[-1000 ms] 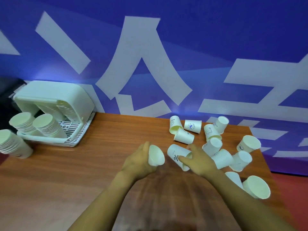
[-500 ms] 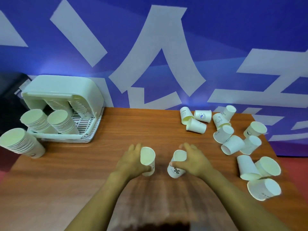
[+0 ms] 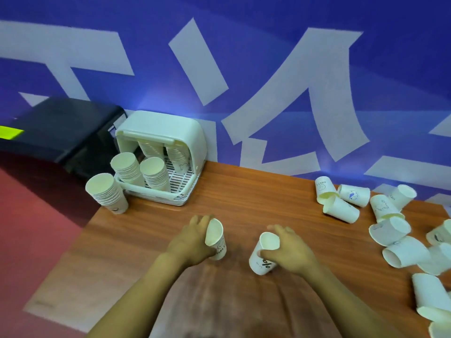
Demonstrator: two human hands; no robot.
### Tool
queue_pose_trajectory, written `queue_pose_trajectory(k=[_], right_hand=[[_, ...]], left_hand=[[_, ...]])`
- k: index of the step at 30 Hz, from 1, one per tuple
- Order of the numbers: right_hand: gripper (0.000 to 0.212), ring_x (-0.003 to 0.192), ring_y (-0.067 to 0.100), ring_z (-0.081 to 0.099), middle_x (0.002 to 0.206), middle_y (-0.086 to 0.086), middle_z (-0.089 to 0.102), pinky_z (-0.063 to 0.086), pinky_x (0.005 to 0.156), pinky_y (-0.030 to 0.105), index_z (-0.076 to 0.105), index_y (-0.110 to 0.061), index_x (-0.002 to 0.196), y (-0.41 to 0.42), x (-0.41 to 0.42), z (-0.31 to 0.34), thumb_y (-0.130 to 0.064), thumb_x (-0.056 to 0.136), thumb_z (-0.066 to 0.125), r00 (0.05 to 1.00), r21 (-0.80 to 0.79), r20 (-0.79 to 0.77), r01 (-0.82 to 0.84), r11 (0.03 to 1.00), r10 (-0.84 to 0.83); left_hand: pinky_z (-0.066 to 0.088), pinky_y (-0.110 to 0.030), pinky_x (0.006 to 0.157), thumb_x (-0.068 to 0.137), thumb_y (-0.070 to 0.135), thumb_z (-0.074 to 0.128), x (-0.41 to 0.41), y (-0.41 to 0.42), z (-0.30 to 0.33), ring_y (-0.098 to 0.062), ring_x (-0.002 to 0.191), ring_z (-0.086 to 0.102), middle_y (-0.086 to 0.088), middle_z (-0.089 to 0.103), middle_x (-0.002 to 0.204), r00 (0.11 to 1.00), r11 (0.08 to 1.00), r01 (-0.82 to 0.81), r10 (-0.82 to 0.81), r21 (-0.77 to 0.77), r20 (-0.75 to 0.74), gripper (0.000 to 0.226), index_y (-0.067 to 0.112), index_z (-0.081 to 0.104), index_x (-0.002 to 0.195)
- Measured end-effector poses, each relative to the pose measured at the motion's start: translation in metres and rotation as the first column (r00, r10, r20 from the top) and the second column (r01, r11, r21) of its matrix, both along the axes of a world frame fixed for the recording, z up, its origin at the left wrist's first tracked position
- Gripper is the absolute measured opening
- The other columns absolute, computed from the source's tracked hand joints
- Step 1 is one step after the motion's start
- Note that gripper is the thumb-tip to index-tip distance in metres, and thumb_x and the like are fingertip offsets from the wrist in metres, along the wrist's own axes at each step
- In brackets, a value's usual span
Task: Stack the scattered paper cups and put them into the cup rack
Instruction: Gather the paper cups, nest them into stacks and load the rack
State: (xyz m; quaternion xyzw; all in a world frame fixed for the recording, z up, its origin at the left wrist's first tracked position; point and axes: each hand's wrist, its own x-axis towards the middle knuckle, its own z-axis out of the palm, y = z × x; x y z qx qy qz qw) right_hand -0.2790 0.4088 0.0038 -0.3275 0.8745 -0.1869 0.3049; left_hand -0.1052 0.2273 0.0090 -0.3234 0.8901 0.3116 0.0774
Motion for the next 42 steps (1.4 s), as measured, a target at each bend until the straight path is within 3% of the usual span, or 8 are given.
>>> queue_pose_trajectory(k=[8,13,17,21,26,29,36,42], right_hand=[[0.058,0.11,0.013,0.049,0.124,-0.005,0.051,0.041,0.09,0.029,0.048,-0.029,0.126,-0.117,0.036,0.027,-0.049,0.076,0.069,0.997,-0.128,-0.077,0.018,0.992,-0.028],[0.07,0.121,0.018,0.045,0.13,-0.003,0.043,0.038,0.101,0.031,0.042,-0.03,0.134,-0.222,0.085,0.037,-0.039,0.074,0.075,0.993,-0.279,-0.113,-0.047,0.959,0.015],[0.073,0.124,0.017,0.039,0.135,-0.007,0.04,0.032,0.102,0.025,0.038,-0.034,0.137,-0.285,0.111,0.048,-0.032,0.074,0.075,0.982,-0.43,-0.184,-0.039,0.902,-0.046],[0.07,0.127,0.014,0.036,0.137,-0.011,0.04,0.025,0.1,0.018,0.04,-0.033,0.135,-0.325,0.119,0.05,-0.029,0.074,0.074,0.955,-0.5,-0.276,-0.047,0.865,-0.107],[0.069,0.128,0.015,0.037,0.139,-0.009,0.041,0.031,0.11,0.029,0.042,-0.03,0.136,-0.343,0.118,0.031,-0.03,0.073,0.071,0.945,-0.479,-0.317,-0.085,0.873,-0.082],[0.069,0.13,0.015,0.038,0.14,-0.009,0.042,0.029,0.11,0.026,0.042,-0.028,0.136,-0.349,0.115,0.02,-0.032,0.074,0.071,0.948,-0.467,-0.311,-0.085,0.88,-0.074],[0.082,0.132,0.016,0.033,0.145,-0.01,0.037,0.033,0.108,0.033,0.03,-0.03,0.143,-0.358,0.118,0.002,-0.047,0.074,0.072,0.975,-0.331,-0.221,-0.074,0.941,-0.001],[0.083,0.131,0.013,0.036,0.145,-0.01,0.037,0.034,0.106,0.029,0.027,-0.03,0.145,-0.355,0.117,-0.013,-0.047,0.076,0.071,0.992,-0.307,-0.115,0.017,0.952,-0.055]], left_hand=[[0.042,-0.037,0.101,0.072,0.029,0.075,0.027,-0.101,0.014,-0.021,0.123,0.045,0.001,0.042,0.136,0.994,0.996,0.085,-0.084,0.014,-0.077,0.08,0.027,0.033,0.14],[0.036,-0.036,0.105,0.075,0.029,0.073,0.074,-0.208,0.03,-0.022,0.131,0.038,0.0,0.034,0.146,0.988,0.998,-0.035,0.026,-0.057,-0.154,0.087,0.028,0.025,0.147],[0.042,-0.039,0.096,0.074,0.027,0.072,0.094,-0.268,0.047,-0.025,0.125,0.041,0.002,0.034,0.143,0.936,0.963,-0.22,0.163,-0.158,-0.314,0.081,0.03,0.03,0.144],[0.042,-0.037,0.09,0.076,0.024,0.07,0.09,-0.305,0.051,-0.025,0.121,0.042,0.003,0.035,0.141,0.903,0.933,-0.273,0.165,-0.233,-0.397,0.078,0.031,0.031,0.144],[0.045,-0.037,0.087,0.076,0.024,0.068,0.078,-0.321,0.031,-0.026,0.118,0.043,0.002,0.036,0.14,0.929,0.936,-0.252,0.163,-0.245,-0.332,0.076,0.029,0.033,0.143],[0.047,-0.038,0.089,0.076,0.025,0.067,0.077,-0.325,0.015,-0.026,0.119,0.043,0.002,0.037,0.141,0.95,0.947,-0.223,0.157,-0.231,-0.271,0.077,0.029,0.031,0.144],[0.041,-0.044,0.099,0.077,0.037,0.068,0.076,-0.336,-0.007,-0.03,0.127,0.036,-0.001,0.032,0.147,0.991,0.981,-0.127,0.13,-0.149,0.014,0.098,0.031,0.005,0.152],[0.047,-0.043,0.089,0.08,0.031,0.065,0.073,-0.343,-0.013,-0.029,0.116,0.05,-0.007,0.041,0.136,0.988,0.987,-0.152,0.153,-0.06,0.009,0.093,0.035,0.005,0.15]])
